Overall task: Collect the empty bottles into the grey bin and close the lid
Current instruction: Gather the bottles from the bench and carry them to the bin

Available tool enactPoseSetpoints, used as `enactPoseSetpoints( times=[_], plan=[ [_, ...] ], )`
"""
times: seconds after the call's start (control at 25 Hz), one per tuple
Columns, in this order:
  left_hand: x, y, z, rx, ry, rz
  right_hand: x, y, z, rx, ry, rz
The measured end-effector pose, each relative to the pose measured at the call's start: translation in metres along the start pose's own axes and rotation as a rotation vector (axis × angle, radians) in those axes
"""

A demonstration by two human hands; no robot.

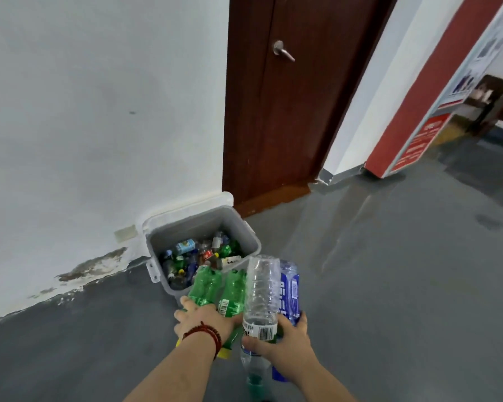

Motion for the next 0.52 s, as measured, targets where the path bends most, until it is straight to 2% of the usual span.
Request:
enactPoseSetpoints(
  times=[0.24,0.44,0.52],
  plan=[
    [0.035,-0.021,0.072,0.011,-0.218,-0.132,-0.057,0.007,0.134,-0.205,-0.095,-0.112],
    [-0.007,-0.013,0.136,-0.103,-0.484,-0.145,-0.113,0.066,0.213,-0.306,-0.167,-0.183],
    [-0.014,-0.018,0.176,-0.139,-0.527,-0.124,-0.133,0.093,0.243,-0.326,-0.160,-0.226]
  ],
)
Point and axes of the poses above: each hand's wrist, its own z-axis towards the middle knuckle, its own y-axis out of the palm, x = y × z, the point moved 10 cm from there along z, towards the middle knuckle, and after that the axes turned 12 degrees about x, right-handed, at the moved point
